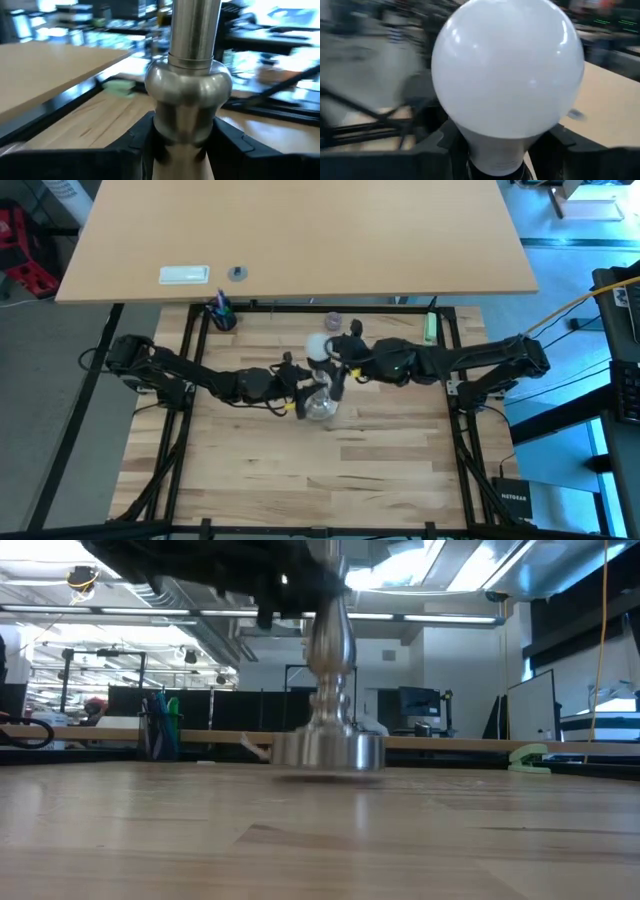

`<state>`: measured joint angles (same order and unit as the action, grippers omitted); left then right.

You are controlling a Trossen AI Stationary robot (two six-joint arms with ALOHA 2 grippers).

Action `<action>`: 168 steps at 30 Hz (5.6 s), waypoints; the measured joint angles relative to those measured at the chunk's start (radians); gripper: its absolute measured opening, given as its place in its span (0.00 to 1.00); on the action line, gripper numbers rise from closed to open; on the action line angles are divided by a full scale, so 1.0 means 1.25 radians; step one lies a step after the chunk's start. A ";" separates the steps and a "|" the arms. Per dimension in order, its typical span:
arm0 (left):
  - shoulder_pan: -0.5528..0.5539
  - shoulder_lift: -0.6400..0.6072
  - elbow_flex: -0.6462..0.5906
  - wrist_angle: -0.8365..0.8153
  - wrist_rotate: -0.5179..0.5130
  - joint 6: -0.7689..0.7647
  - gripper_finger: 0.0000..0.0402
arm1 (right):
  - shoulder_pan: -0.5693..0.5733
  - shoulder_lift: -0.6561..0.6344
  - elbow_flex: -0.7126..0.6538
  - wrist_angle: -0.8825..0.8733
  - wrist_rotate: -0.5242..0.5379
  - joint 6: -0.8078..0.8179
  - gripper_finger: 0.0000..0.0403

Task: Screw lightbulb
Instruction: Remove the lightbulb from the silver lamp

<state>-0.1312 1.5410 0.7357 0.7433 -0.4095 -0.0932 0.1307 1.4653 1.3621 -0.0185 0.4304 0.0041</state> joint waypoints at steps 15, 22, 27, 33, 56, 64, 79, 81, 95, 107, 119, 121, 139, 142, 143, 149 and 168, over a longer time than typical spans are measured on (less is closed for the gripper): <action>-0.005 -0.062 0.026 -0.009 0.578 0.012 0.30 | -0.040 -0.017 0.001 0.106 -0.877 -0.029 0.39; -0.003 -0.062 0.028 -0.014 0.561 0.023 0.30 | -0.035 -0.018 0.001 0.101 -0.737 -0.026 0.38; -0.002 -0.062 0.028 -0.021 0.470 0.030 0.30 | -0.035 -0.023 0.001 0.077 -0.581 -0.001 0.48; -0.005 -0.063 0.029 -0.024 0.336 0.034 0.30 | -0.036 -0.062 0.001 -0.037 -0.405 0.037 0.89; -0.028 -0.064 0.031 -0.076 -0.062 0.015 0.30 | 0.006 -0.013 0.000 0.072 0.073 0.057 0.46; -0.029 -0.065 0.032 -0.037 0.287 0.066 0.30 | -0.003 -0.048 -0.001 0.064 -0.434 -0.009 0.36; 0.007 -0.063 0.030 -0.005 0.605 -0.003 0.30 | -0.006 -0.012 0.001 0.123 -0.652 -0.042 0.36; 0.006 -0.063 0.029 -0.003 0.557 -0.004 0.30 | -0.006 -0.022 0.001 0.100 -0.583 -0.018 0.38; -0.048 -0.063 0.030 -0.079 -0.208 0.063 0.30 | 0.011 -0.109 0.001 -0.139 0.001 0.166 0.92; -0.063 -0.064 0.031 -0.077 -0.294 0.052 0.30 | -0.022 -0.001 0.000 0.107 0.144 0.097 0.73; -0.076 -0.068 0.031 -0.077 -0.250 0.070 0.30 | -0.021 -0.024 0.000 0.072 -0.028 0.077 0.40; -0.071 -0.074 0.031 -0.072 -0.142 0.065 0.30 | -0.022 -0.038 -0.001 0.069 -0.140 0.052 0.39; 0.013 -0.083 0.034 -0.051 0.648 -0.031 0.30 | -0.032 -0.050 -0.001 0.101 -0.786 -0.006 0.37; 0.011 -0.102 0.034 -0.120 0.489 0.012 0.30 | -0.030 -0.098 0.000 -0.025 -0.622 0.000 0.37; 0.007 -0.104 0.033 -0.131 0.422 0.025 0.30 | -0.030 -0.115 0.000 -0.075 -0.554 0.007 0.37; -0.009 -0.069 -0.047 0.035 0.179 0.084 0.30 | -0.031 -0.150 -0.001 -0.297 -0.280 0.057 0.37; 0.027 -0.034 -0.155 0.122 0.156 0.104 0.45 | -0.032 -0.148 -0.215 -0.493 -0.194 0.215 0.37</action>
<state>-0.0978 1.4986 0.5423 0.8962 -0.2146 0.0366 0.0910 1.2800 1.0928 -0.6348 0.1885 0.2728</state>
